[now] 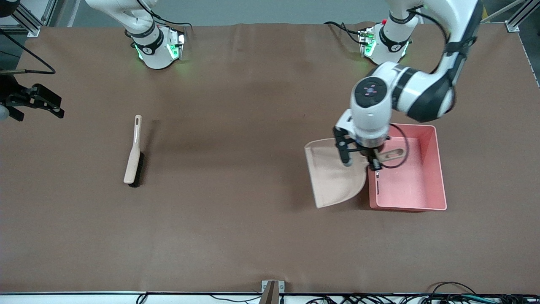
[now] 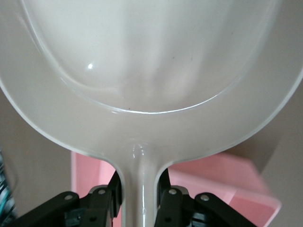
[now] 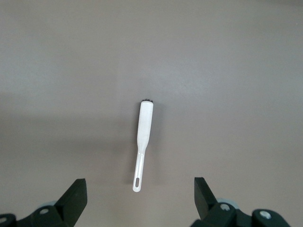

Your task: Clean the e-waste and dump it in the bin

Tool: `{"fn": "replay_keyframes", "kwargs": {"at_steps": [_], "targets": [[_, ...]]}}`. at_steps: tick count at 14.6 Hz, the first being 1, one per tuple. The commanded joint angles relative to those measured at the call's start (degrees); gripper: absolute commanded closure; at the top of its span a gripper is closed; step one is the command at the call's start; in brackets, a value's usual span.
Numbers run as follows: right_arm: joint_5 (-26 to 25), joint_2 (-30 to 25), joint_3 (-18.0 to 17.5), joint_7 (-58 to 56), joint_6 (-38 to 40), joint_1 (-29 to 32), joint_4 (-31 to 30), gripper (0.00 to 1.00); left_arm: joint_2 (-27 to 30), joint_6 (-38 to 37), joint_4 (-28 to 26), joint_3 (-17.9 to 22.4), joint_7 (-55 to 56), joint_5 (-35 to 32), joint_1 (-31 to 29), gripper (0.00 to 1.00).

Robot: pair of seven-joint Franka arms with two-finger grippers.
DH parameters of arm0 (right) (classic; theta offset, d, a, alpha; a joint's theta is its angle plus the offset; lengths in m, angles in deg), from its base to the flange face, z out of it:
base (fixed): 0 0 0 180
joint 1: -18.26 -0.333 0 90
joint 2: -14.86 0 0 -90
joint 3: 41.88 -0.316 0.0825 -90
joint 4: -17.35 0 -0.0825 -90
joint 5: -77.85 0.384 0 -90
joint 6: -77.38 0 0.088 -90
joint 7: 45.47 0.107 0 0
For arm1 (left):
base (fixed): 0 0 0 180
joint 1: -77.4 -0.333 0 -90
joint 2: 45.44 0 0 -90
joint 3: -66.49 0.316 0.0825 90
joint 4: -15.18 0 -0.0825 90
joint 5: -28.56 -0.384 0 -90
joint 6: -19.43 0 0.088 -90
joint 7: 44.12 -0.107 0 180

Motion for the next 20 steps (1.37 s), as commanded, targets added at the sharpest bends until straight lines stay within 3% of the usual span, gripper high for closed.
{"fn": "replay_keyframes", "kwargs": {"at_steps": [1,11,20], "targets": [[0.37,-0.63,-0.15,0.60,0.96,0.60,0.07,0.00,-3.69,1.36,1.84,-0.59,3.79,0.65,2.24,1.00],[2.83,-0.89,0.03,5.08,0.79,2.71,-0.63,0.00,-12.84,4.09,3.50,-0.85,4.15,-3.83,7.34,1.00],[2.40,-0.63,0.03,5.08,1.49,2.88,-0.54,0.00,-17.67,4.18,5.26,-0.85,4.15,-8.49,7.61,0.99]]}}
